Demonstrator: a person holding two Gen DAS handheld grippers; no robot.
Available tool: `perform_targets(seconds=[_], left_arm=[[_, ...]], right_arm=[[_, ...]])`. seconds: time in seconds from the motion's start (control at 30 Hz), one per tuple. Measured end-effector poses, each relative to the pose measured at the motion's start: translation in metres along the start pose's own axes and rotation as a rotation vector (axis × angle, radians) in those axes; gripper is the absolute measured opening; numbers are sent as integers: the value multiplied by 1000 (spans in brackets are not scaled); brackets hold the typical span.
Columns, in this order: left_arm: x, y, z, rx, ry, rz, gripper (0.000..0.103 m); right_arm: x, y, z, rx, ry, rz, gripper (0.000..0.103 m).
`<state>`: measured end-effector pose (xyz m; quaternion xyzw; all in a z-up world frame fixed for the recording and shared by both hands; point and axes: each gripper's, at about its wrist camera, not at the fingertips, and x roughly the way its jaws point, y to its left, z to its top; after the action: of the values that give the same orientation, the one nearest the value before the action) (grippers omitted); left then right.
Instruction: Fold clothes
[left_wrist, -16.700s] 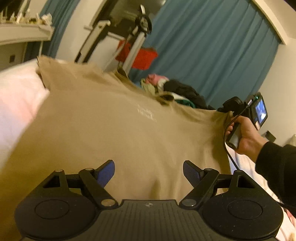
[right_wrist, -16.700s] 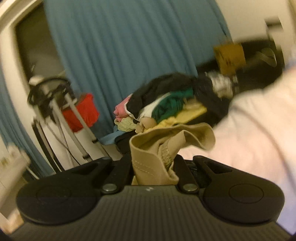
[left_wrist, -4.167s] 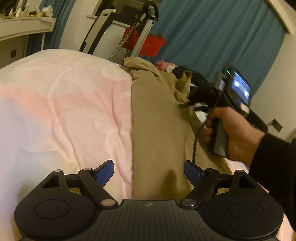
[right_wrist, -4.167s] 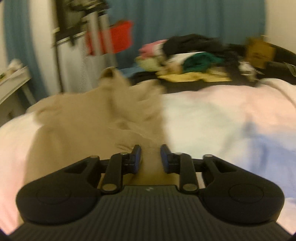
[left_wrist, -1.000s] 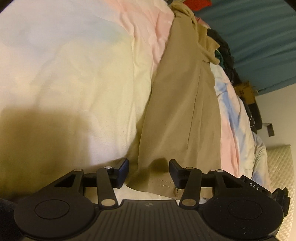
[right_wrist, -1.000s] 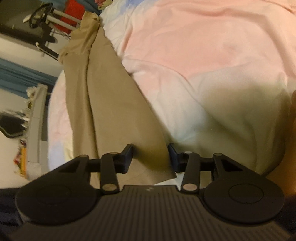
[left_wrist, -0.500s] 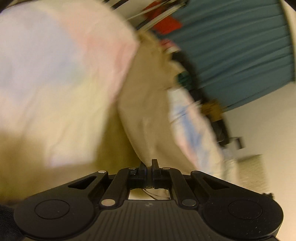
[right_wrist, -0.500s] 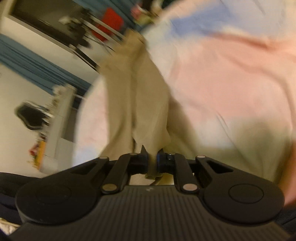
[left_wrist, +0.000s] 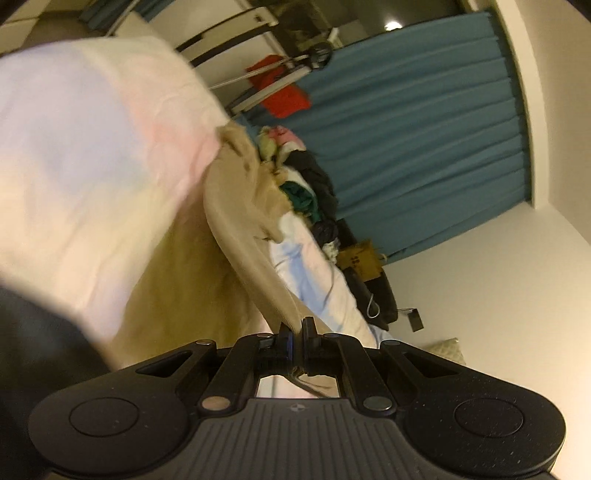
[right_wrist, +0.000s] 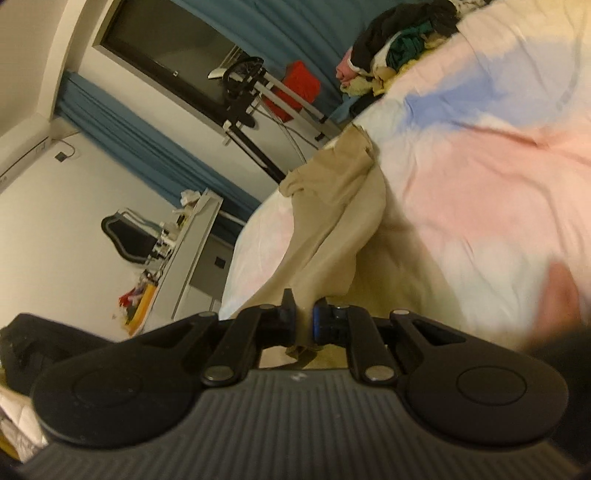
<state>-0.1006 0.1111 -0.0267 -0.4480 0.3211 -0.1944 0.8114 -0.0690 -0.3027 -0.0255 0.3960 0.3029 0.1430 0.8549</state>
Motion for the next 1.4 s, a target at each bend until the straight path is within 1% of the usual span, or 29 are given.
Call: perform_targets(seconds=[0.03, 0.1, 0.23, 0.33, 0.43, 0.5, 0.6, 0.67, 0.77, 0.87, 0.97, 1.13, 1.2, 1.27, 1.33, 1.37, 1.4], left_arm=[[-3, 4, -5, -4, 0, 11, 5], [-2, 11, -5, -19, 4, 24, 5], [16, 4, 21, 46, -18, 46, 5], [48, -11, 48, 111, -52, 90, 5], [84, -28, 84, 198, -92, 151, 5], [111, -39, 102, 242, -115, 186, 5], [152, -52, 123, 331, -174, 254, 5], [172, -52, 131, 353, -199, 290, 5], [201, -44, 140, 395, -214, 306, 5], [233, -27, 152, 402, -209, 304, 5], [257, -9, 157, 441, -206, 317, 5], [307, 21, 171, 492, -171, 354, 5], [322, 33, 174, 492, -147, 372, 6], [334, 43, 176, 502, -124, 399, 6], [339, 47, 177, 510, -97, 405, 10], [341, 46, 177, 519, -80, 403, 24], [342, 45, 178, 529, -62, 399, 45]], right_arm=[[-2, -3, -8, 8, 4, -5, 12], [1, -9, -11, 35, 8, -12, 12], [21, -4, 7, 34, -16, -30, 12], [51, 4, 37, 49, -30, -38, 12], [82, 22, 64, -5, -58, -103, 12], [109, 30, 82, -21, -77, -151, 12], [149, 33, 103, -34, -99, -191, 12], [170, 30, 111, -43, -112, -200, 12], [198, 22, 119, -90, -126, -219, 12], [225, 7, 122, -123, -125, -223, 12], [253, -11, 129, -138, -112, -224, 12], [302, -31, 137, -192, -83, -271, 13], [320, -39, 137, -223, -74, -298, 13], [335, -46, 133, -245, -46, -323, 13], [342, -48, 128, -282, -30, -343, 14], [343, -47, 127, -303, -25, -350, 16], [343, -44, 126, -315, -23, -350, 23]])
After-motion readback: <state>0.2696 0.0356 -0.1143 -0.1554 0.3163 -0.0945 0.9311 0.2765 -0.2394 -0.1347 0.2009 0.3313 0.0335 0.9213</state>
